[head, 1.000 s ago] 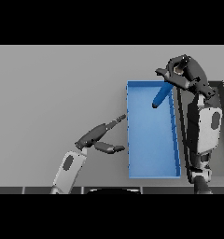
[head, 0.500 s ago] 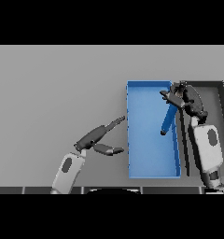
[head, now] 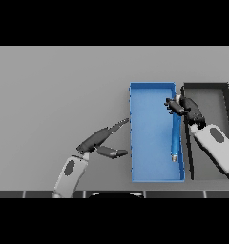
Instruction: Pick up the blue pipe and place it into the blue bin.
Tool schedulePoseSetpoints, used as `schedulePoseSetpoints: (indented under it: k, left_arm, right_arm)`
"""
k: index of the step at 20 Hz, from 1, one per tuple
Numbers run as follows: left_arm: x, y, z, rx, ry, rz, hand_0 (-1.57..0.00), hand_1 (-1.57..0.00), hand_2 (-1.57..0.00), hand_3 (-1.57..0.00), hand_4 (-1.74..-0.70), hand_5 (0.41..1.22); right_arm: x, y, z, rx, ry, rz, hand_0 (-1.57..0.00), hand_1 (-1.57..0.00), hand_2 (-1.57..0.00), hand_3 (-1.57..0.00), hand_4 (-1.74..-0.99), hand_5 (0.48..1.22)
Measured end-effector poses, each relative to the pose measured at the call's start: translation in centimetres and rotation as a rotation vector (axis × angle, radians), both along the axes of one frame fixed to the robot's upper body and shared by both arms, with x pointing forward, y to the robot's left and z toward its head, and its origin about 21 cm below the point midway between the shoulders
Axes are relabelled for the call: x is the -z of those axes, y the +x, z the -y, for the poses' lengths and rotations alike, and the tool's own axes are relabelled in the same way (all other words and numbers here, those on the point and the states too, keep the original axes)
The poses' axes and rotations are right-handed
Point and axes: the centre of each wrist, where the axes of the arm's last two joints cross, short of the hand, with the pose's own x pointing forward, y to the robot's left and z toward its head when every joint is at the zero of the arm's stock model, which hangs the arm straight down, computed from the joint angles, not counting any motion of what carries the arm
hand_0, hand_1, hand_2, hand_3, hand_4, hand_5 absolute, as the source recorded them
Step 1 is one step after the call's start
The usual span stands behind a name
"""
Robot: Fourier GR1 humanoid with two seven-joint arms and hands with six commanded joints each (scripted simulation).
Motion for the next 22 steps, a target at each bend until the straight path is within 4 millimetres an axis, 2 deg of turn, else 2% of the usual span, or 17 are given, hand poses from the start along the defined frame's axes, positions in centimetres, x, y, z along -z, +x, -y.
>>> schedulePoseSetpoints:
  k: [2, 4, 11, 15, 17, 18, 20, 22]
  left_arm:
    - [-0.1, -0.1, -0.1, -0.005, -0.01, -0.003, 0.0, 0.0, 0.0, 0.0, -0.88, 0.429]
    - [-0.6, -0.1, 0.0, -0.005, -0.016, 0.005, 0.0, 0.0, 0.0, 0.0, -0.89, 0.428]
    - [0.0, -0.3, -0.2, -0.008, 0.006, 0.0, 0.0, 0.0, 0.0, 0.0, -0.89, 0.429]
    - [0.0, -0.5, 0.2, 0.001, -0.005, 0.001, 0.0, 0.0, 0.0, 0.0, -0.89, 0.431]
    - [0.2, -0.5, -0.2, -0.014, -0.001, 0.004, 0.0, 0.0, 0.0, 0.0, -0.89, 0.431]
    - [-0.1, -0.4, 0.4, -0.008, -0.003, 0.003, 0.0, 0.0, 0.0, 0.0, -0.88, 0.431]
    - [0.1, -0.3, -0.2, -0.01, 0.001, 0.004, 0.0, 0.0, 0.0, 0.0, -0.88, 0.431]
    - [0.2, -0.4, 0.1, -0.013, 0.011, -0.011, 0.0, 0.0, 0.0, 0.0, -0.88, 0.431]
  right_arm:
    - [0.4, -0.1, -0.3, -0.067, -0.082, -0.051, -0.24, -0.22, -0.22, -0.13, -1.142, 1.03]
    - [-0.1, -0.5, -0.2, -0.144, -0.144, -0.067, -0.16, -0.14, -0.14, -0.08, -1.083, 0.934]
    - [0.7, -0.1, -0.7, -0.206, -0.242, -0.104, -0.03, -0.03, -0.03, -0.02, -1.038, 0.734]
    - [0.8, -0.1, -1.0, -0.215, -0.251, -0.097, -0.01, -0.01, -0.01, -0.01, -1.022, 0.672]
    - [0.3, -0.1, -0.3, -0.219, -0.265, -0.09, -0.01, -0.01, -0.01, 0.0, -1.022, 0.665]
    - [0.4, -0.2, -0.7, -0.233, -0.255, -0.097, -0.01, -0.01, -0.01, 0.0, -1.022, 0.661]
    - [0.5, 0.0, -0.4, -0.214, -0.256, -0.105, -0.01, -0.01, -0.01, 0.0, -1.022, 0.655]
    - [0.5, -0.1, -0.5, -0.232, -0.261, -0.095, -0.01, -0.01, -0.01, 0.0, -1.022, 0.643]
